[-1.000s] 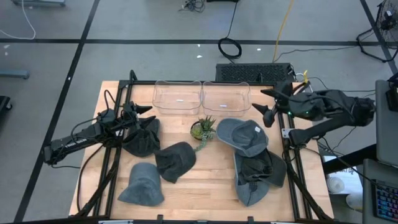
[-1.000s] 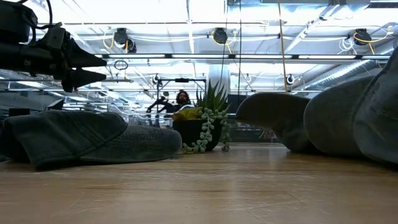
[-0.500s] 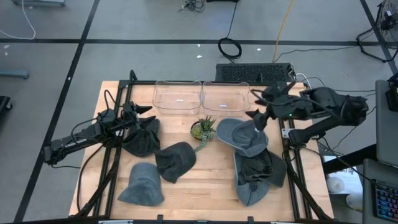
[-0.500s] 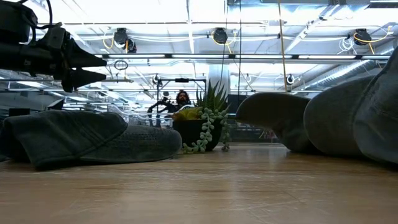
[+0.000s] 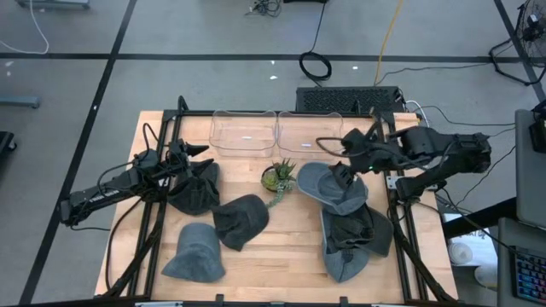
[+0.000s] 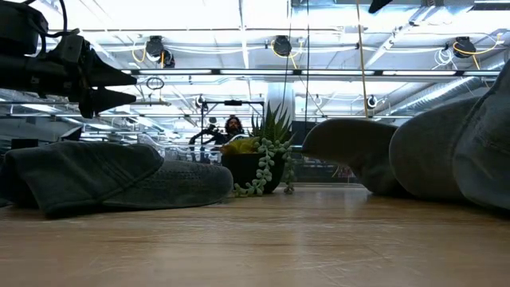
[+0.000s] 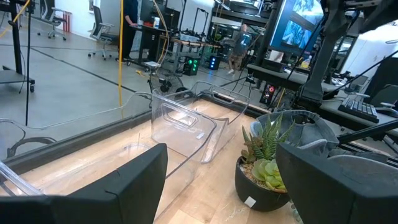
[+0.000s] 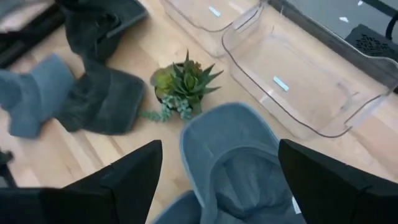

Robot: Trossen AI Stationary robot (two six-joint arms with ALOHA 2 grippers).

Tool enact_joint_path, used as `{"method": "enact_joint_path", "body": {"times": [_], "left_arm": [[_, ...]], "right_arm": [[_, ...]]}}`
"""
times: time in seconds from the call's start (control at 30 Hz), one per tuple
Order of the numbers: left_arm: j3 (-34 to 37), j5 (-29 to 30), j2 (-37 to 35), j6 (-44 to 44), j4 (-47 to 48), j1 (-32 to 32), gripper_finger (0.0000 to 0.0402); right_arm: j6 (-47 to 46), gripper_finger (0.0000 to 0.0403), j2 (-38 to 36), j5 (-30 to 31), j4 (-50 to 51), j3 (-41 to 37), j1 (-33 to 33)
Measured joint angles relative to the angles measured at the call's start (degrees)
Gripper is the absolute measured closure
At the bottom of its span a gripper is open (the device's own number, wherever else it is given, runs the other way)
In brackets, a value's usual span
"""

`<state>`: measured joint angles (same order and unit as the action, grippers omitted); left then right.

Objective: Pick & Place hat
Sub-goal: Put the top gray cap into the left transparent bin

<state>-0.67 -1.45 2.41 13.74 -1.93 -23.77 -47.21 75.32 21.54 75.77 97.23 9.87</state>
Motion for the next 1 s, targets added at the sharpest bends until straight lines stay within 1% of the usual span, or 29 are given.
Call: {"method": "enact_joint_path", "body": {"times": [0.1,0.3,0.47,0.63,0.8,0.9,1.0], "left_arm": [[0.00,-0.02,0.00,0.00,0.00,0.02,0.0096],[0.00,0.00,0.00,0.00,0.00,0.00,0.0096],[-0.02,0.00,-0.02,0.00,0.00,0.00,0.0096],[0.00,-0.01,0.00,0.00,0.00,0.00,0.0096],[-0.02,-0.02,0.00,0.00,0.00,0.00,0.0096],[-0.01,0.00,-0.01,0.01,0.02,0.00,0.0096],[0.00,0.00,0.00,0.02,0.00,0.00,0.0096]], "right_arm": [[2.95,0.0090,1.63,-2.06,-0.02,0.00,0.00],[5.80,0.0090,4.80,-2.23,-0.04,0.00,0.00],[5.94,0.0090,7.60,-2.39,-0.20,0.00,0.00],[7.39,0.0090,10.00,-6.76,-0.93,0.00,0.00],[7.64,0.0090,12.65,-7.26,-1.05,-0.10,0.72],[7.57,0.0090,13.23,-6.86,-2.67,-2.06,1.50],[7.52,0.0090,13.69,-8.09,-6.39,-6.48,2.33]]}}
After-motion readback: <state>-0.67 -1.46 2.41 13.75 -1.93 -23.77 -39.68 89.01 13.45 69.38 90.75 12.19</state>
